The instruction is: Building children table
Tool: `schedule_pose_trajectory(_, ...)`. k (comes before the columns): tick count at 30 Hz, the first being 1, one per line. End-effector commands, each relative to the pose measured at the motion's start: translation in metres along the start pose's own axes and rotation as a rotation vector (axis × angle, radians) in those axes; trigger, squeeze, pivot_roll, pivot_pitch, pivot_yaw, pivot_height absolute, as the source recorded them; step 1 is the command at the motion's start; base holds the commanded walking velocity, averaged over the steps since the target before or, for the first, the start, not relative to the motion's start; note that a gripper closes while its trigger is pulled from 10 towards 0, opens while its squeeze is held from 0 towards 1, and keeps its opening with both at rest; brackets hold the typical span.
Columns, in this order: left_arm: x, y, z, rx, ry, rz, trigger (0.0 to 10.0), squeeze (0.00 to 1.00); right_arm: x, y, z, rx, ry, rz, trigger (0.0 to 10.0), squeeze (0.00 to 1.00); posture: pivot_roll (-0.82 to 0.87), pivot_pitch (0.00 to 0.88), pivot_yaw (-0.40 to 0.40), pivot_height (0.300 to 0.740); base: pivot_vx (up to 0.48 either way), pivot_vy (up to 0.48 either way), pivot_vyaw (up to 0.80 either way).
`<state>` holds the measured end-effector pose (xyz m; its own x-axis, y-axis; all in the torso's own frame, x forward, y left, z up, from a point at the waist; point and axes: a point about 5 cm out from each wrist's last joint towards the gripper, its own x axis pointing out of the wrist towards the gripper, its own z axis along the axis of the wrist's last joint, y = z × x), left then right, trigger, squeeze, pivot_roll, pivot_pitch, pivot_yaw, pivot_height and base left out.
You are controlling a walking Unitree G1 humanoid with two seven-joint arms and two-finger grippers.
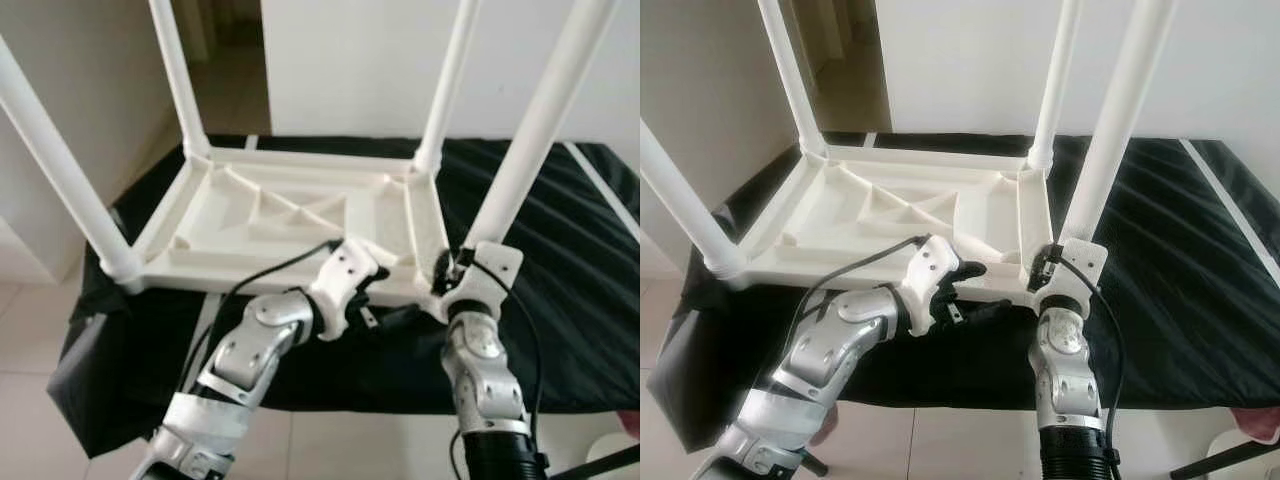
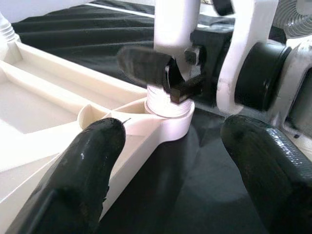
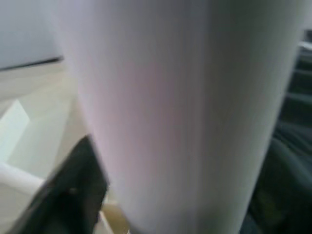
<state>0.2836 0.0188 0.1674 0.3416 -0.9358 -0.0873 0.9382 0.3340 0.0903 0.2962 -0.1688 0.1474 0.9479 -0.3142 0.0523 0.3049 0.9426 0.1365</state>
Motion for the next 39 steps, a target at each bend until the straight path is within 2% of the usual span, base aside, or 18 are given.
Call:
schedule_pose_trajectory(1,-0.002,0.003,-0.001,-0.003,-0.005,0.042,10.0,0.00,0.000,-0.005,0.001,0.006,-0.001,-0.004,10.0,1.00,0.01,0.000,-0.030,0.740,0.000,0.000,0.00)
schedule_pose_trajectory(5,-0.002,0.003,-0.001,0.004,0.000,0.045,10.0,0.00,0.000,-0.012,0.005,-0.011,-0.016,0.094,10.0,1.00,0.01,0.000,-0.028,0.740,0.000,0.000,0.00)
schedule_pose_trajectory(11,-0.001,0.002,0.000,0.008,0.001,0.035,10.0,0.00,-0.001,-0.022,0.001,-0.083,0.010,0.220,10.0,1.00,0.01,0.000,-0.021,0.740,0.000,0.000,0.00)
schedule_pose_trajectory(12,-0.001,0.001,0.000,0.010,0.000,0.029,10.0,0.00,0.000,-0.023,0.001,-0.084,0.019,0.244,10.0,0.70,0.01,0.000,-0.021,0.740,0.000,0.000,0.00)
schedule_pose_trajectory(13,-0.001,-0.001,0.000,0.013,0.001,0.023,10.0,0.00,0.001,-0.025,0.002,-0.094,0.021,0.276,10.0,0.00,0.01,0.000,-0.019,0.740,0.000,0.000,0.00)
schedule_pose_trajectory(15,0.000,-0.001,0.000,0.015,0.002,0.019,10.0,0.00,0.002,-0.027,0.003,-0.099,0.019,0.294,10.0,0.00,0.01,0.000,-0.019,0.740,0.000,0.000,0.00)
schedule_pose_trajectory(17,0.000,-0.002,0.000,0.020,0.006,0.015,10.0,0.00,0.003,-0.028,0.004,-0.116,0.025,0.355,10.0,0.00,0.01,0.000,-0.018,0.740,0.000,0.000,0.00)
schedule_pose_trajectory(19,0.000,-0.003,0.000,0.030,0.001,0.010,10.0,0.00,0.003,-0.030,0.006,-0.172,0.015,0.444,10.0,0.00,0.01,0.000,-0.018,0.740,0.000,0.000,0.00)
schedule_pose_trajectory(20,0.000,-0.003,0.000,0.030,0.001,0.010,10.0,0.00,0.003,-0.030,0.006,-0.172,0.015,0.444,10.0,0.00,0.01,0.000,-0.018,0.740,0.000,0.000,0.00)
schedule_pose_trajectory(23,0.000,-0.002,0.001,0.030,-0.002,0.012,10.0,0.00,0.006,-0.034,0.008,-0.230,0.017,0.584,10.0,0.00,0.01,0.000,-0.014,0.740,0.000,0.000,0.00)
schedule_pose_trajectory(24,0.000,-0.002,0.001,0.030,-0.002,0.012,10.0,0.00,0.006,-0.034,0.008,-0.230,0.017,0.584,10.0,0.00,0.01,0.000,-0.014,0.740,0.000,0.000,0.00)
schedule_pose_trajectory(28,0.004,-0.005,-0.001,0.055,0.020,-0.008,10.0,0.00,0.017,-0.031,0.005,-0.223,0.068,0.710,10.0,0.00,0.01,0.000,-0.009,0.740,0.000,0.000,0.00)
schedule_pose_trajectory(34,0.003,-0.007,0.001,0.066,-0.006,-0.015,10.0,0.00,0.016,-0.029,-0.007,-0.263,0.120,0.826,9.8,0.00,0.02,0.000,-0.018,0.740,0.000,0.000,0.00)
schedule_pose_trajectory(35,0.003,-0.007,0.001,0.066,-0.008,-0.015,10.0,0.00,0.015,-0.029,-0.009,-0.271,0.121,0.842,4.3,0.00,0.02,0.000,-0.018,0.740,0.000,0.000,0.00)
schedule_pose_trajectory(36,0.003,-0.007,0.001,0.067,-0.011,-0.014,10.0,0.00,0.014,-0.028,-0.012,-0.277,0.130,0.859,0.0,0.00,0.02,0.000,-0.021,0.740,0.000,0.000,0.00)
schedule_pose_trajectory(39,0.002,-0.007,0.001,0.068,-0.012,-0.013,10.0,0.00,0.014,-0.028,-0.013,-0.282,0.134,0.870,0.0,0.00,0.02,0.000,-0.021,0.740,0.000,0.000,0.00)
